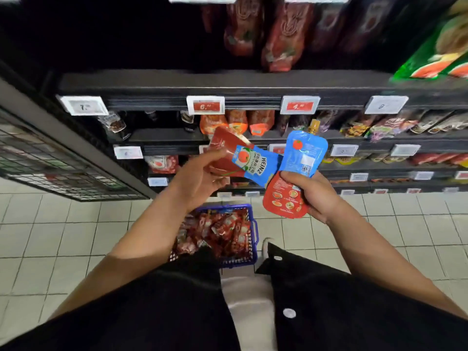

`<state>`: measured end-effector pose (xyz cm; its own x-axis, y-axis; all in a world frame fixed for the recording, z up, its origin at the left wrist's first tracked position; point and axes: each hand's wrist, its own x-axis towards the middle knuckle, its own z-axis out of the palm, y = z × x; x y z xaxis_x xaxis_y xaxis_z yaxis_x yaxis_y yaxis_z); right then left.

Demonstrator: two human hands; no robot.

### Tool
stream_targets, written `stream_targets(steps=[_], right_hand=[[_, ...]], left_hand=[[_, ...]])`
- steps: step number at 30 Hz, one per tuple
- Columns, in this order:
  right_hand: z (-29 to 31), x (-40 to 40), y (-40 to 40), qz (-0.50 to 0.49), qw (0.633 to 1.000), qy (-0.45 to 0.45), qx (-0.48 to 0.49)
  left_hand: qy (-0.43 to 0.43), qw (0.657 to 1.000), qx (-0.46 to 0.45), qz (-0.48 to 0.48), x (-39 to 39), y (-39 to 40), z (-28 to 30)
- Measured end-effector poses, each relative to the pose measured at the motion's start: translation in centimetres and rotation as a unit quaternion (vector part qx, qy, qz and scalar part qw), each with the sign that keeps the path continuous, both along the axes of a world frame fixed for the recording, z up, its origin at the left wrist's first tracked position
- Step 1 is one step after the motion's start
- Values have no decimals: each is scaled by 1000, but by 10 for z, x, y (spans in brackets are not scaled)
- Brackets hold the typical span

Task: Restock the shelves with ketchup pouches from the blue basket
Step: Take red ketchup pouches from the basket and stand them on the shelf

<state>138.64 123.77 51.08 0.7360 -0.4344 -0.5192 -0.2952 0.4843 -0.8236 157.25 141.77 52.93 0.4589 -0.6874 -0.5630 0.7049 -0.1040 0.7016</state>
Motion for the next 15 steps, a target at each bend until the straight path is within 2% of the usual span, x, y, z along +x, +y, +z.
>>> stream_targets(steps=[2, 5, 10, 12, 15], right_hand=[[17, -9, -39, 33, 999, -1, -19], [38, -24, -89, 84, 996, 17, -39], [62, -45, -155, 131, 991, 14, 12], [67, -52, -178, 108, 994, 6, 25], [73, -61, -204, 58, 994, -21, 85]], left_hand=[[17, 999, -13, -37, 2, -17, 11], [22, 985, -46, -166, -3, -52, 27], [-47, 956, 7, -291, -12, -106, 39], [-59, 958, 13, -279, -16, -119, 36], [-48, 984, -2, -172, -25, -129, 27]])
